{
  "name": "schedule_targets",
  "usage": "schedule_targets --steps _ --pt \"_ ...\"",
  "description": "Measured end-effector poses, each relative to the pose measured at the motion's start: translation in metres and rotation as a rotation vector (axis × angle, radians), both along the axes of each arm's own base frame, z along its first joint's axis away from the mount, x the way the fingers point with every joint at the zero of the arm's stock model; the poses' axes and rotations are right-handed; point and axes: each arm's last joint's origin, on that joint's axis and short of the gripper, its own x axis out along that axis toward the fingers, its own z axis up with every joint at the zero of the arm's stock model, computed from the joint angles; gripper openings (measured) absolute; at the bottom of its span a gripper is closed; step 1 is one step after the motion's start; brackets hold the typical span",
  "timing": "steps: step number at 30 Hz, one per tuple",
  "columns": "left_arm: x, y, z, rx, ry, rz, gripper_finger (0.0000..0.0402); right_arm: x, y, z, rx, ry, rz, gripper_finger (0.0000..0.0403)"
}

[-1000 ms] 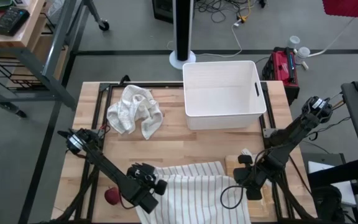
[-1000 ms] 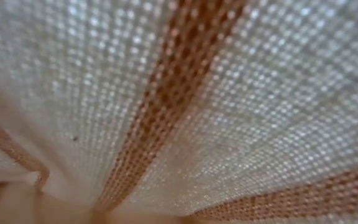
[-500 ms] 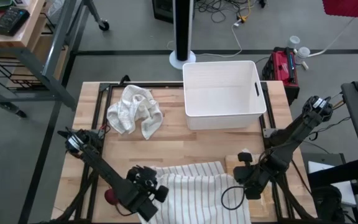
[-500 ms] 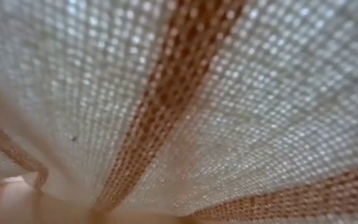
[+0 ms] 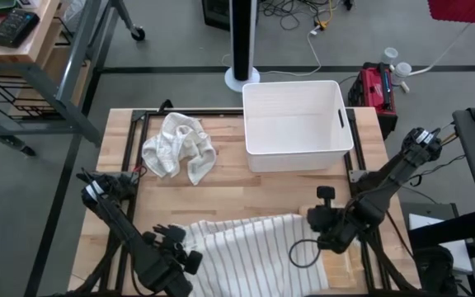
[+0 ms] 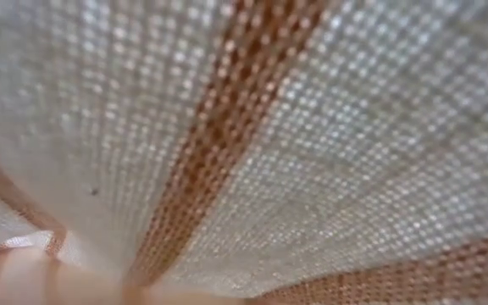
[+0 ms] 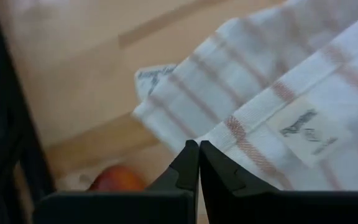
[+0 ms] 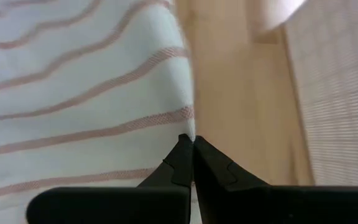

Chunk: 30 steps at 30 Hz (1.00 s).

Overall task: Fold towel
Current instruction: Fold the white striped towel

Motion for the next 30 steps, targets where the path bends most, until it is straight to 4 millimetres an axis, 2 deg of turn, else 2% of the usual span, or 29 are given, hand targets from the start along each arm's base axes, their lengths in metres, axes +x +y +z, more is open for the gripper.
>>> schedule_targets --steps 10,15,21,24,30 --pt "-0.003 -0.002 -0.003 -0.027 0.030 0.058 0.0000 0.017 -0.018 -0.007 -0.087 0.038 -0.005 0.0000" --pt "-0.011 0.001 -0.019 -0.053 0.167 0.143 0.0000 0.028 -0.020 -0.015 -0.121 0.054 0.029 0.0000" --pt "-0.018 0.008 -0.037 0.012 0.215 0.155 0.0000 0.041 -0.023 -0.025 -0.182 0.067 0.039 0.0000" --pt "-0.015 0.008 -0.035 0.032 0.146 0.130 0.0000 0.043 -0.025 -0.028 -0.193 0.081 0.030 0.0000" --pt "0.003 0.000 -0.024 0.082 -0.233 0.042 0.0000 0.043 -0.024 -0.029 -0.193 0.086 0.031 0.0000"
